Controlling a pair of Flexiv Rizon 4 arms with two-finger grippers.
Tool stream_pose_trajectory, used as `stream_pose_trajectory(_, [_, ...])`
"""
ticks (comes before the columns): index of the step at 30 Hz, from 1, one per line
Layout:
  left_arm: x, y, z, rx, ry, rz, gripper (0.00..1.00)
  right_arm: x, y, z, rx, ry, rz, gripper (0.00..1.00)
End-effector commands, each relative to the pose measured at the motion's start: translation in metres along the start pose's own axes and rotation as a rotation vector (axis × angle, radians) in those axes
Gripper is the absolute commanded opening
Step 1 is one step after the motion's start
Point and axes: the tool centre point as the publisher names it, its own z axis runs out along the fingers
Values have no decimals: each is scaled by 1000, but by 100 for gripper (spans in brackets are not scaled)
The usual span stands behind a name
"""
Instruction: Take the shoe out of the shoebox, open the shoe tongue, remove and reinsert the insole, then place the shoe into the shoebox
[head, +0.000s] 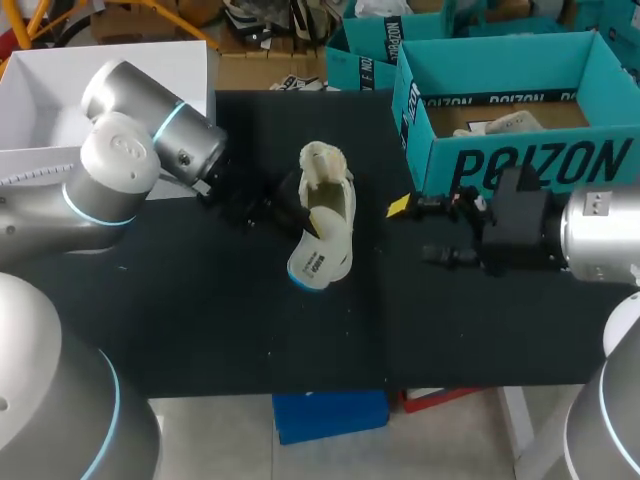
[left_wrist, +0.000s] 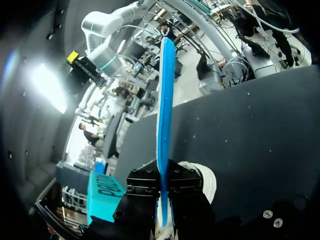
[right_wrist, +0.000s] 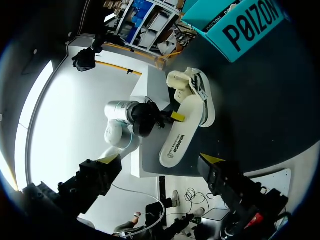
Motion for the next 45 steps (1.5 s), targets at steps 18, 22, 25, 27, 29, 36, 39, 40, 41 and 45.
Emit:
stream_pose_trajectory(18, [0,42,0,-34,84,-18,0,0,-1,0,-2,0,1,100])
stream_pose_trajectory(22, [-3,48,1,-51,104,-6,0,0,-1,0,-2,0,1,100])
stream_pose_trajectory(25, [-4,51,1,-67,118,-4,0,0,-1,0,-2,0,1,100])
stream_pose_trajectory(27, [-4,52,0,-80,131,-3,0,0,-1,0,-2,0,1,100])
stream_pose_trajectory(29, [-3,54,-1,-86,135,-8,0,0,-1,0,-2,0,1,100])
stream_pose_trajectory(36, [4,64,1,-106,152,-27,0,0,-1,0,-2,0,1,100])
stream_pose_trajectory(39, [6,65,1,-105,156,-35,0,0,-1,0,-2,0,1,100])
stream_pose_trajectory(40, [7,65,2,-106,158,-38,0,0,-1,0,-2,0,1,100])
stream_pose_trajectory(41, [7,65,2,-107,159,-40,2,0,-1,0,-2,0,1,100])
stream_pose_trajectory(45, [6,60,-1,-105,149,-38,17,0,-1,0,-2,0,1,100])
